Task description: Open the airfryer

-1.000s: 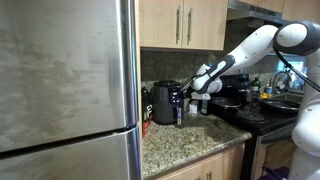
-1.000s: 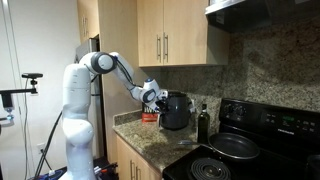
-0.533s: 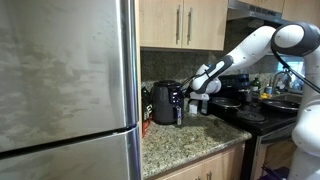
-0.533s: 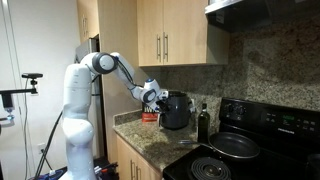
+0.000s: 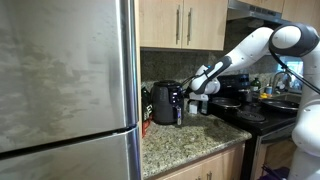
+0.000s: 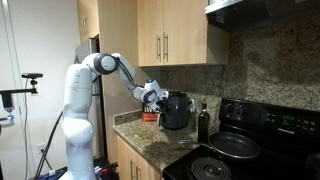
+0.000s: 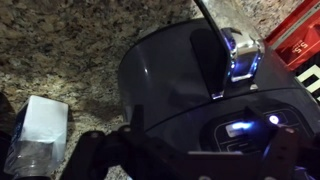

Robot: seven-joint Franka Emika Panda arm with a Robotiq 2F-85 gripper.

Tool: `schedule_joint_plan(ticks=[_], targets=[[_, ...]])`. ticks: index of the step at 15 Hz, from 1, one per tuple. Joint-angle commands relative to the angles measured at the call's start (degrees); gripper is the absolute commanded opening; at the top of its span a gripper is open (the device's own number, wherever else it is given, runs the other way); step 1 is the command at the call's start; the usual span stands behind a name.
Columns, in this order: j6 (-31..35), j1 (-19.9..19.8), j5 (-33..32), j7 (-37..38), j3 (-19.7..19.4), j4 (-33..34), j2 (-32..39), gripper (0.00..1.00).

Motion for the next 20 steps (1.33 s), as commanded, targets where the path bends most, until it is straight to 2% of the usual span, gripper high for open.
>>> schedule_joint_plan(ticks=[1, 2, 4, 8, 12, 14, 16, 17, 18, 19, 20], targets=[[-0.81, 0.03, -1.92, 1.30, -1.41, 1.18, 1.84, 1.00], [-0.18, -0.01, -0.39, 0.06, -1.21, 1.27, 2.11, 1.00], [1.87, 0.13, -2.39, 2.08, -2.09, 1.37, 2.99, 1.00], [7.00, -0.12, -1.79, 1.96, -2.06, 0.72, 3.87, 1.00], [14.27, -0.04, 2.05, 1.42, -0.60, -0.73, 4.58, 1.00], [15.70, -1.75, 3.78, 0.76, 2.05, -1.73, 3.54, 1.00], [15.24, -1.88, 3.38, 0.73, 1.83, -3.31, 1.70, 1.00], [13.43, -3.85, 4.76, 0.24, 4.96, -3.84, 0.30, 1.00], [10.68, -3.67, 4.80, 0.87, 4.30, -4.53, -1.28, 1.00], [5.37, -5.49, 6.36, 0.21, 6.77, -5.16, -3.73, 1.00], [4.19, -7.25, 9.20, -2.25, 9.93, -5.43, -5.14, 1.00]])
